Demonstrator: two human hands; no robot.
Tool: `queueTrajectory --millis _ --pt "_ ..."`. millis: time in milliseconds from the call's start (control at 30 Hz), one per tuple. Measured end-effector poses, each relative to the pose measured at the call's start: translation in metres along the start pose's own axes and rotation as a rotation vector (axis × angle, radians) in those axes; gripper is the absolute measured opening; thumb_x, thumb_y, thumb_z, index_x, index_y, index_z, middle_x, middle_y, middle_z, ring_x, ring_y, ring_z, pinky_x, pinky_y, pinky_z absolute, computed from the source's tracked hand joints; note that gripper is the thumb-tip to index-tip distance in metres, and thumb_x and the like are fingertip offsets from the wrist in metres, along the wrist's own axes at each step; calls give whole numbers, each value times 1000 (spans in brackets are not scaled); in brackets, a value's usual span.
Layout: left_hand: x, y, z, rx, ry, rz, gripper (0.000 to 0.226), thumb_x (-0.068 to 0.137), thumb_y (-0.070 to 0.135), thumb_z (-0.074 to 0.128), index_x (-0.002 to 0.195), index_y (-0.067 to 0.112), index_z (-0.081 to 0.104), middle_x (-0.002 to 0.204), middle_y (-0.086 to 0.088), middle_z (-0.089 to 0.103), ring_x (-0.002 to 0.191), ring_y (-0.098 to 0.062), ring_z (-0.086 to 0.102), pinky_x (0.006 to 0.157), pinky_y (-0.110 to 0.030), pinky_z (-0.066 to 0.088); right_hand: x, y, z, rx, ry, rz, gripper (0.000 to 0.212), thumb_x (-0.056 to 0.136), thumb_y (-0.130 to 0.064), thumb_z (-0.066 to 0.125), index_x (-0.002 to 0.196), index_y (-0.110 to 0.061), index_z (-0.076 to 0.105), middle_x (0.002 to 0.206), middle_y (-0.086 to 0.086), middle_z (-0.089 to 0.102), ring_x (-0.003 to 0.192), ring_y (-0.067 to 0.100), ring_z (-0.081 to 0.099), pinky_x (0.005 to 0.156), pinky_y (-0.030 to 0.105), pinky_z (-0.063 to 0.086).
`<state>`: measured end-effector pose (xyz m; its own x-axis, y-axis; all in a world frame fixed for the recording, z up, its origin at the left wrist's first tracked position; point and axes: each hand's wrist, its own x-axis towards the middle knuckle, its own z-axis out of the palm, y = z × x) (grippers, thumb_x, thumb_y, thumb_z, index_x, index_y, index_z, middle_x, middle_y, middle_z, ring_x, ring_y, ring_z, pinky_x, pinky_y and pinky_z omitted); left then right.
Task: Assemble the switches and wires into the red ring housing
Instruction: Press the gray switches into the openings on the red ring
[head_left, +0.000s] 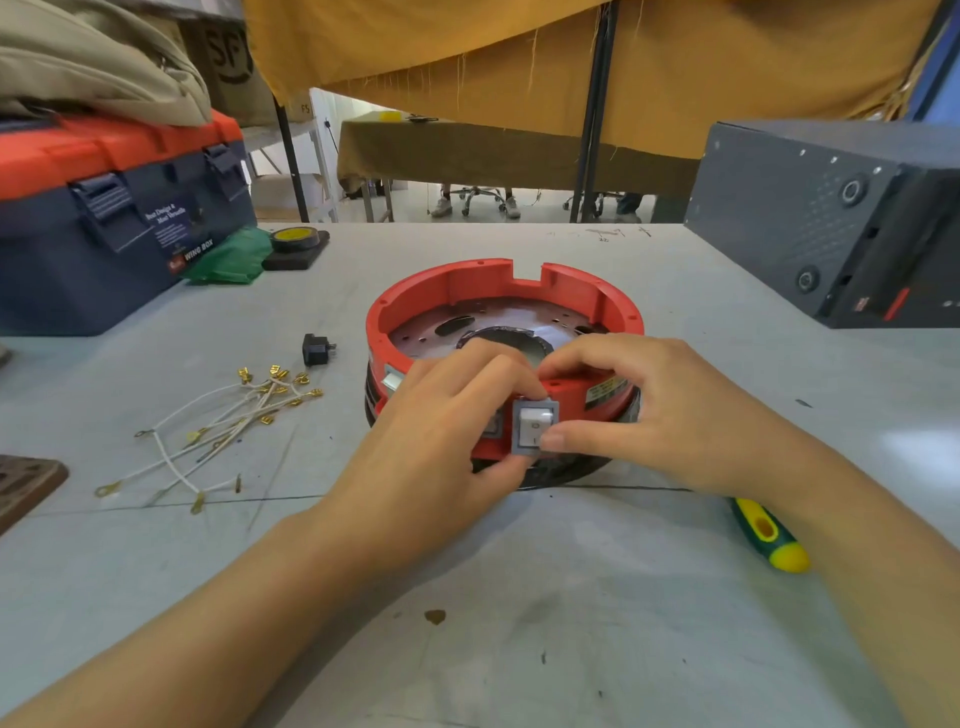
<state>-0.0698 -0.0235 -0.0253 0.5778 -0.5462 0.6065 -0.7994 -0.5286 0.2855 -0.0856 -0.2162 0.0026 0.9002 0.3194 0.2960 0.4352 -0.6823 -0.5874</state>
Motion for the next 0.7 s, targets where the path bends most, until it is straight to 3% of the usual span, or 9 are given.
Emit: queueTrajectory --millis 167,300,400,700 --pt "-1 -1 -2 -13 -25 -35 39 75 29 69 110 24 54 114 9 53 106 -16 53 85 -34 47 0 2 2 -10 21 3 32 70 -45 71 101 -40 64 96 -26 63 95 -9 56 80 6 43" --pt "-2 -3 -8 23 -53 -97 49 72 45 65 116 27 51 110 18 47 106 -3 44 94 -30 39 0 3 3 0 23 10 31 71 -46 69 101 -41 63 98 -26 62 98 -9 54 80 6 44" --pt "-3 -6 -14 43 -93 -139 54 72 58 60 117 29 54 114 17 50 111 -5 44 100 -30 34 -1 2 3 2 21 9 32 70 -46 68 101 -41 62 99 -27 60 100 -10 52 81 6 44" --pt "-4 -6 -13 58 -87 -163 54 72 55 69 116 27 57 116 13 53 114 -11 46 101 -30 30 -3 2 2 -70 5 1 40 68 -47 72 105 -43 57 103 -29 56 104 -11 47 84 4 40"
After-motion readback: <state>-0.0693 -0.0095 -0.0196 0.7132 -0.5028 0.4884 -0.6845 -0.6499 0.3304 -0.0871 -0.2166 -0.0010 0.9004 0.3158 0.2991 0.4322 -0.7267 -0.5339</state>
